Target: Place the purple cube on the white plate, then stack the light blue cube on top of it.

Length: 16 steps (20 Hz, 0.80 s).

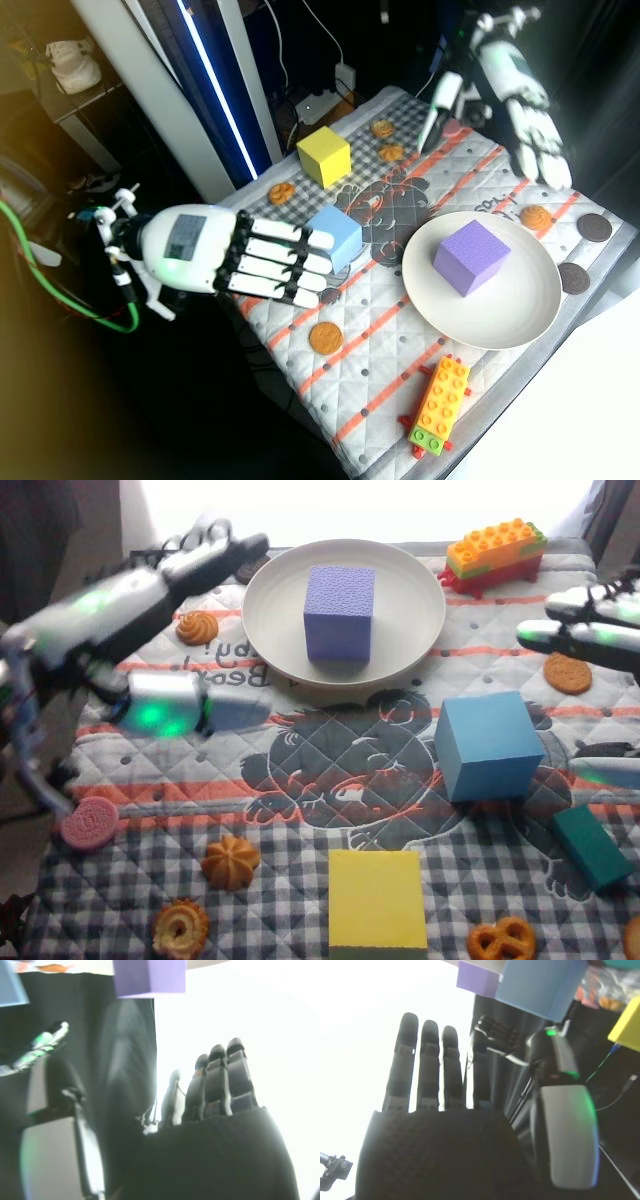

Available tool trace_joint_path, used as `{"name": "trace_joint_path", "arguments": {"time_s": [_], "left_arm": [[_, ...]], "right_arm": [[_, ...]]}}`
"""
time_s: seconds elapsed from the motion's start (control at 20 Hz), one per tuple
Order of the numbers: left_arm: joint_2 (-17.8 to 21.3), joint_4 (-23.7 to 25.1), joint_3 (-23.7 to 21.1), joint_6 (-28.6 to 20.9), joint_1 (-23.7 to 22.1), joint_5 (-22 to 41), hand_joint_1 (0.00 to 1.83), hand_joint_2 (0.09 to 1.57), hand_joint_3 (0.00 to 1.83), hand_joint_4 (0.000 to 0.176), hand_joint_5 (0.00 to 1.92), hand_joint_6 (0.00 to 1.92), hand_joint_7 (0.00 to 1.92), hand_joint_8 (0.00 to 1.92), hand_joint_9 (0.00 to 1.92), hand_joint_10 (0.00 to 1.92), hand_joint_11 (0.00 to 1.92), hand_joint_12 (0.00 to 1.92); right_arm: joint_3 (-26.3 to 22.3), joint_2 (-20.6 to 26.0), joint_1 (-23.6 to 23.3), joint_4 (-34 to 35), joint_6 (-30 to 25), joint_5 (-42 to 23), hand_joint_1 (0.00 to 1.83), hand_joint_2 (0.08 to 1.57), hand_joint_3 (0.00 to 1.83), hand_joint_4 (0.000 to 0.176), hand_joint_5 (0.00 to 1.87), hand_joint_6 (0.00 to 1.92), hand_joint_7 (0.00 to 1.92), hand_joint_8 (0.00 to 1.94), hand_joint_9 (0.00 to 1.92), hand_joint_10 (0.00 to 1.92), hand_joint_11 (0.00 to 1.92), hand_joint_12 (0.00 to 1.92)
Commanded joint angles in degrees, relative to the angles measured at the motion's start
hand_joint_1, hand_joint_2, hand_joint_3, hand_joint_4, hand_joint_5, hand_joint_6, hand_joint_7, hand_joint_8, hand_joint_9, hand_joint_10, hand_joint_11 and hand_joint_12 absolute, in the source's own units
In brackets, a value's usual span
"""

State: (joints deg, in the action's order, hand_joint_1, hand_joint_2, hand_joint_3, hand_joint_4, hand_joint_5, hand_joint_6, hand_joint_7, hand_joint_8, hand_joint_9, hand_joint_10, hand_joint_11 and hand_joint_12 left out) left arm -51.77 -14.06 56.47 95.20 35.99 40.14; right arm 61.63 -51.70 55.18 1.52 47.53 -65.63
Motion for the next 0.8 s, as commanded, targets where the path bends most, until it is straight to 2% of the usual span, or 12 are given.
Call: {"name": "trace_joint_path", "arguments": {"time_s": [0.0,0.05,0.1,0.15,0.25,0.3,0.5,0.55,0.6,0.65,0.7,0.75], "left_arm": [[1.48,0.44,-0.98,-0.92,0.78,11.48,0.76,0.91,0.0,0.176,0.08,0.02,0.0,0.0,0.0,0.0,0.0,0.0],[2.95,0.44,-2.86,-1.2,2.64,13.65,0.81,0.91,0.0,0.176,0.1,0.02,0.0,0.0,0.0,0.0,0.0,0.0],[4.04,0.43,-4.37,-1.34,4.27,15.49,0.86,0.91,0.0,0.176,0.09,0.02,0.0,0.0,0.0,0.0,0.0,0.0],[4.77,0.37,-5.49,-1.54,5.63,17.04,0.79,0.92,0.0,0.176,0.11,0.02,0.0,0.0,0.0,0.0,0.0,0.0],[5.52,0.26,-7.03,-2.2,7.73,19.73,0.77,0.94,0.01,0.176,0.11,0.02,0.0,0.0,0.0,0.0,0.0,0.0],[5.61,0.26,-7.37,-2.21,8.08,20.2,0.69,0.95,0.01,0.176,0.12,0.01,0.0,0.0,0.0,0.0,0.0,0.0],[5.45,0.28,-7.62,-2.21,8.26,19.55,0.75,0.95,0.0,0.176,0.15,0.02,0.0,0.0,0.0,0.0,0.0,0.0],[5.44,0.28,-7.62,-2.21,8.3,19.12,0.73,0.96,0.01,0.176,0.15,0.01,0.0,0.0,0.0,0.0,0.0,0.0],[5.43,0.26,-7.62,-2.21,8.35,18.69,0.7,0.97,0.01,0.176,0.12,0.0,0.0,0.0,0.0,0.0,0.0,0.0],[5.42,0.23,-7.62,-2.21,8.39,18.56,0.7,0.97,0.01,0.176,0.12,0.0,0.0,0.0,0.0,0.0,0.0,0.0],[5.4,0.12,-7.62,-2.21,8.47,18.45,0.72,0.97,0.01,0.176,0.11,0.0,0.0,0.0,0.0,0.0,0.0,0.0],[5.39,0.03,-7.62,-2.24,8.5,18.44,0.76,0.96,0.0,0.176,0.09,0.0,0.0,0.0,0.0,0.0,0.0,0.0]], "right_arm": [[0.3,-0.48,-1.08,0.05,-0.53,-4.95,0.57,1.04,0.0,0.135,0.24,0.0,0.2,0.0,0.23,0.0,0.16,0.41],[0.64,-1.19,-2.08,-0.6,-0.59,-3.71,0.61,1.04,0.0,0.136,0.24,0.0,0.19,0.0,0.23,0.0,0.15,0.42],[1.03,-2.04,-2.97,-1.21,-0.59,-2.69,0.57,1.04,0.0,0.153,0.21,0.0,0.18,0.0,0.21,0.0,0.09,0.48],[1.36,-2.76,-3.5,-1.51,-0.59,-2.02,0.53,1.03,0.0,0.166,0.18,0.0,0.21,0.0,0.24,0.0,0.07,0.67],[1.94,-4.05,-4.38,-1.71,-0.59,-0.99,0.54,1.01,0.0,0.159,0.19,0.0,0.23,0.01,0.26,0.01,0.1,0.7],[2.18,-4.56,-4.69,-1.71,-0.59,-0.57,0.56,1.02,0.0,0.173,0.18,0.0,0.24,0.01,0.31,0.02,0.18,0.74],[3.81,-6.82,-6.2,-1.71,-0.59,1.75,0.65,1.03,0.0,0.174,0.18,0.0,0.3,0.0,0.44,0.0,0.23,0.91],[4.13,-7.31,-6.6,-1.71,-0.59,2.18,0.72,1.01,0.0,0.165,0.23,0.0,0.31,0.0,0.43,0.0,0.2,0.95],[4.45,-7.83,-6.96,-1.71,-0.59,2.46,0.78,0.99,0.0,0.126,0.29,0.01,0.37,0.01,0.48,0.01,0.23,0.97],[4.56,-8.05,-7.07,-1.71,-0.59,2.52,0.78,0.99,0.0,0.126,0.29,0.01,0.37,0.01,0.48,0.01,0.23,0.97],[4.72,-8.3,-7.19,-1.71,-0.59,2.63,0.83,0.98,0.0,0.101,0.33,0.0,0.42,0.01,0.53,0.01,0.24,1.0],[4.77,-8.35,-7.22,-1.71,-0.59,2.76,0.89,0.96,0.0,0.06,0.43,0.0,0.53,0.0,0.65,0.02,0.35,0.95]]}}
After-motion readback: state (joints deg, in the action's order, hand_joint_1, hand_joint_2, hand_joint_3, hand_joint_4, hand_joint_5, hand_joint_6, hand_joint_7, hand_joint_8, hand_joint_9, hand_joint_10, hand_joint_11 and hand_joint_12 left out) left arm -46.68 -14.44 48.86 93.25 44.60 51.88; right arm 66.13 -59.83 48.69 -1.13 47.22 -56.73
